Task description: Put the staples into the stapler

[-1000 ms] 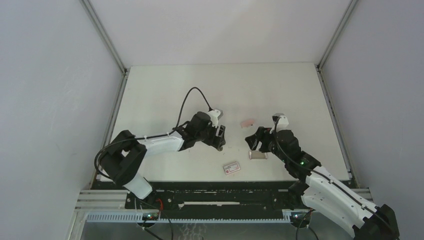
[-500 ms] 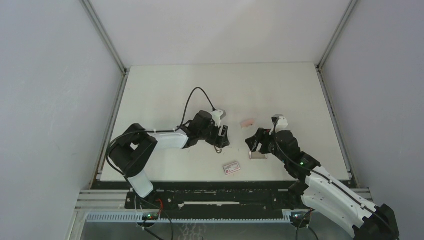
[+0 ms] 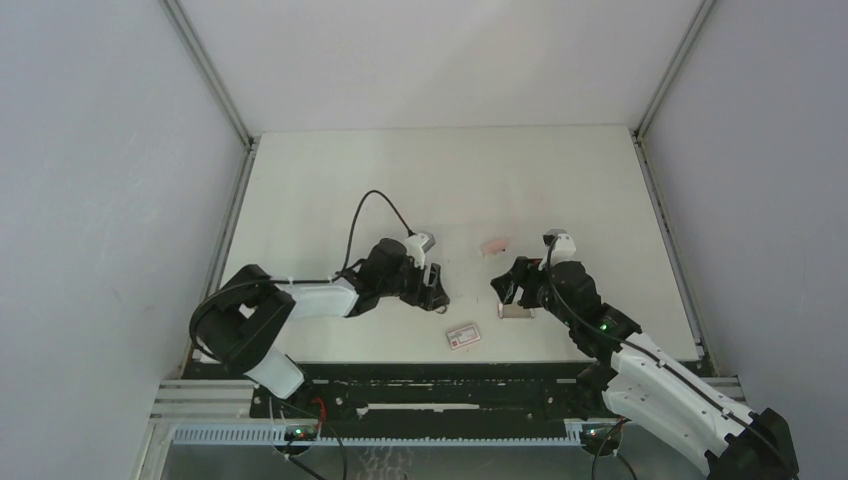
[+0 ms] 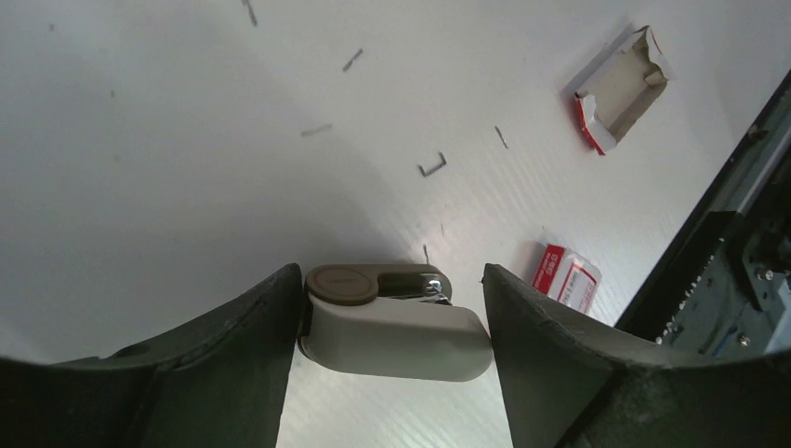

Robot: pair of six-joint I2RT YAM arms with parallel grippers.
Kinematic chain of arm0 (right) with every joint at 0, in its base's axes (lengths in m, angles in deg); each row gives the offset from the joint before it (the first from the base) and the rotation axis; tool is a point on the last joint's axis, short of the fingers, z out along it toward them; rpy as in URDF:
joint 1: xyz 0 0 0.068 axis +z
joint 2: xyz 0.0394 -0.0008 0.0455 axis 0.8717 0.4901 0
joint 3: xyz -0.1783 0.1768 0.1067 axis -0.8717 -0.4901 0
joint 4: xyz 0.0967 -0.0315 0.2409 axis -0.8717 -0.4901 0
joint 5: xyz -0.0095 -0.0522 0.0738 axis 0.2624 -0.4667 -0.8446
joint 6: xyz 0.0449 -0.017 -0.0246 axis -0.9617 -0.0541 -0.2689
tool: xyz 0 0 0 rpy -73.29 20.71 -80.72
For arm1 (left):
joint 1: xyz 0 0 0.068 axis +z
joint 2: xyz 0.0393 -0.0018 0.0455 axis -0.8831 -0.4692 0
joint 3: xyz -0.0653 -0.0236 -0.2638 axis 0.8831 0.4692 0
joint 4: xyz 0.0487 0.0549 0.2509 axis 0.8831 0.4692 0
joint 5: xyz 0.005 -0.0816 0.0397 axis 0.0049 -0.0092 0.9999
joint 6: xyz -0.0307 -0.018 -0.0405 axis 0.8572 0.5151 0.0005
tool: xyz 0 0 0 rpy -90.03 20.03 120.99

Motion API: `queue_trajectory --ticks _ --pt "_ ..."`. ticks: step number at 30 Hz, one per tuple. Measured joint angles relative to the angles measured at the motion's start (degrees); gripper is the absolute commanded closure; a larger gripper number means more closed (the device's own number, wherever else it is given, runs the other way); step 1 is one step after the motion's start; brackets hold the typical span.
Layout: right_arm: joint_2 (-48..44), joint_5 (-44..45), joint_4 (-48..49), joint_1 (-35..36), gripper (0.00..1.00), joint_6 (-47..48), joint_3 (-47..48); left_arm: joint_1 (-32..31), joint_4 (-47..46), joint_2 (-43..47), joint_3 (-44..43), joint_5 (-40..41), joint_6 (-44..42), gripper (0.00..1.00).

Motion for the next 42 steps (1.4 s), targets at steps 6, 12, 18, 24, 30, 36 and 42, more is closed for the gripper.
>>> queue_trajectory --ticks 6,12,18,24,30,36,42 --pt "0.0 0.0 0.0 0.0 0.31 0.0 0.0 0.1 -3.1 6.6 7.9 -1.1 3.6 0.26" --pt "0.6 0.0 0.0 -0.2 0.32 0.0 0.0 0.1 -2.7 10.6 11.3 -1.5 4.8 0.25" --pt "0.9 -0.4 0.0 -0.2 0.31 0.0 0.0 0.1 -1.4 11.1 11.1 -0.5 4.6 0.15" --pt "0.8 -0.5 0.0 -0.3 0.29 0.0 0.0 0.1 1.9 14.2 11.1 3.2 1.6 0.1" --pt "0.7 -1.2 0.0 -0.3 0.29 0.3 0.0 0.1 5.7 23.7 11.4 6.8 -0.3 0.12" --pt "1.0 -1.9 0.0 -0.3 0.29 0.3 0.0 -3.1 7.2 30.5 14.7 7.6 3.0 0.12" --pt "1.9 -2.3 0.5 -0.3 0.29 0.2 0.0 -7.0 8.9 31.8 18.1 8.3 9.6 0.11"
